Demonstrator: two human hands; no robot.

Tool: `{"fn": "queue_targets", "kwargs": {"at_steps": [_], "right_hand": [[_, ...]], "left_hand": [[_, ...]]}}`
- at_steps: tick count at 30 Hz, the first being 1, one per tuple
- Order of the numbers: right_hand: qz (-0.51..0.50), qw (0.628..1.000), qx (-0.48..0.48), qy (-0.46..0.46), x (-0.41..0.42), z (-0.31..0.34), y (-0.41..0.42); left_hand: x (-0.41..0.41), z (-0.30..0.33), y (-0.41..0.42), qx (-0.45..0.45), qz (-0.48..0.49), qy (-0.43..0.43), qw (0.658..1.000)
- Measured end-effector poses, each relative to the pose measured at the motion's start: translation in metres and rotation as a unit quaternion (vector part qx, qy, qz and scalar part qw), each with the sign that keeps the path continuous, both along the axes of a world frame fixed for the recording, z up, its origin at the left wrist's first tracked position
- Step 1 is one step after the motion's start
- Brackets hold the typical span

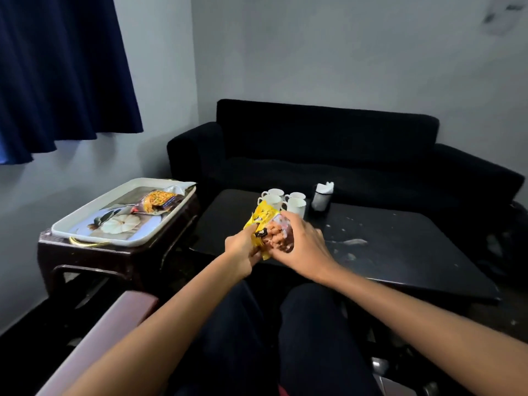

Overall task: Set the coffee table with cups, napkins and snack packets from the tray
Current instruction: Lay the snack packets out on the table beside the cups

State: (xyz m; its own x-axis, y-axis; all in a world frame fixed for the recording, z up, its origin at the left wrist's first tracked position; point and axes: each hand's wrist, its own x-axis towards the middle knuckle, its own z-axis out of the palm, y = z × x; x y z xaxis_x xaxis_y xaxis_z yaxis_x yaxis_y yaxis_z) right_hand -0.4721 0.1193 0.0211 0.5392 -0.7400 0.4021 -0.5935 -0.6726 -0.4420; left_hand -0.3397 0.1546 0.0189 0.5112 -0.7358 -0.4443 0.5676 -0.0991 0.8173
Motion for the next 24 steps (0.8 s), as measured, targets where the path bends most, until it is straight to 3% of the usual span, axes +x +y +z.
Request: {"fn": "queue_targets", "kwargs": {"at_steps": [11, 20, 24], "right_hand": [[0.048, 0.992, 0.112, -0.045, -0.049, -0.018, 0.041], [0.056, 0.944, 0.278, -0.171, -0.056, -0.016, 0.037], [0.037, 0.919, 0.316, -0.231, -0.061, -0.012, 0.033]], "left_hand": [[-0.025, -0.009, 0.044, -0.055, -0.118, -0.197, 0.972], [-0.032, -0.006, 0.049, -0.103, -0.158, -0.281, 0.941], [-0.027, 0.002, 0.05, -0.126, -0.221, -0.26, 0.931]]}}
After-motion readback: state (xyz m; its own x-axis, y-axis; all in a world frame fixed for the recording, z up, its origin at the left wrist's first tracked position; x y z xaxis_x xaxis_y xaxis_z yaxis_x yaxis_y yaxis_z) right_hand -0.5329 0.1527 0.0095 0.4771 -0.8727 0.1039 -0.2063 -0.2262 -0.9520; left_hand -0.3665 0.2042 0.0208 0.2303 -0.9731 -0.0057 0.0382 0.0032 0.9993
